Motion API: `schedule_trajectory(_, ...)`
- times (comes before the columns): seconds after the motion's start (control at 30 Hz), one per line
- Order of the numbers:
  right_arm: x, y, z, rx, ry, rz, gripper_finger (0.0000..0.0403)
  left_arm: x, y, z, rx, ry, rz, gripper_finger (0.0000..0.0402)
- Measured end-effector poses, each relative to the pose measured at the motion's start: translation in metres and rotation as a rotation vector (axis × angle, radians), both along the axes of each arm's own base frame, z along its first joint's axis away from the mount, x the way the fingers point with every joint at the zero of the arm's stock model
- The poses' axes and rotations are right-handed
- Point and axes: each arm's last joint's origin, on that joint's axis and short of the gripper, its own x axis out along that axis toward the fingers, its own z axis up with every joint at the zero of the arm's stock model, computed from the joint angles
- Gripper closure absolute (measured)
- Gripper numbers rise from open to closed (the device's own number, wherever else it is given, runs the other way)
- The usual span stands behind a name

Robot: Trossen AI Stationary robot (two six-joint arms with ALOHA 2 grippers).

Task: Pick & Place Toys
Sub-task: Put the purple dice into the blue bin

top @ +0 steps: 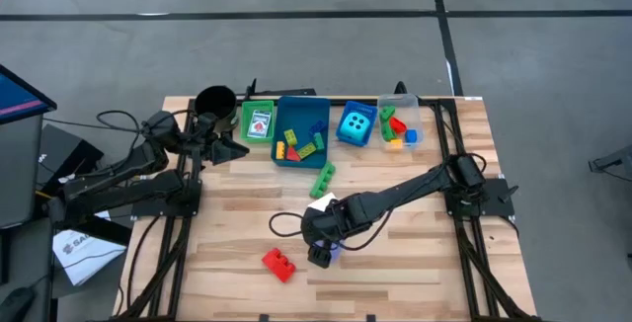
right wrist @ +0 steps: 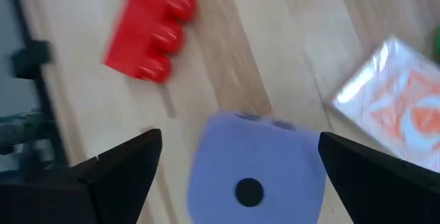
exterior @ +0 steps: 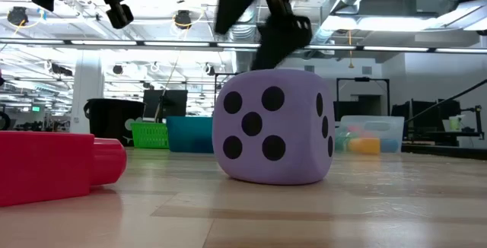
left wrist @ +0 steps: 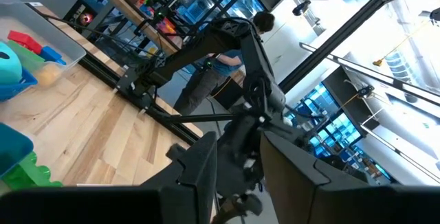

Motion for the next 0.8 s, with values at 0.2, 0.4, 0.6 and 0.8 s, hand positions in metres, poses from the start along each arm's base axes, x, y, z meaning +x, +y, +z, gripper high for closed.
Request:
schedule_trajectory(0.2, 0.004, 0.004, -0.017, 0.068, 0.069, -0.064, 0.0015, 0.000, 0.000, 0.000, -0.001, 0.001, 0.000, 0.0293)
schedule_trajectory(0.4, 0.005, 0.005, -0.022, 0.065, 0.084, -0.086, 0.0015, 0.000, 0.000, 0.000, -0.002, 0.004, 0.000, 0.0293)
schedule_trajectory(0.6, -0.002, 0.001, -0.029, 0.022, 0.166, -0.096, 0.0015, 0.000, 0.000, -0.001, 0.002, 0.005, 0.001, 0.0293)
schedule_trajectory(0.8, -0.007, 0.001, -0.030, 0.022, 0.226, -0.089, 0.0015, 0.000, 0.000, -0.001, 0.003, 0.006, 0.001, 0.0293)
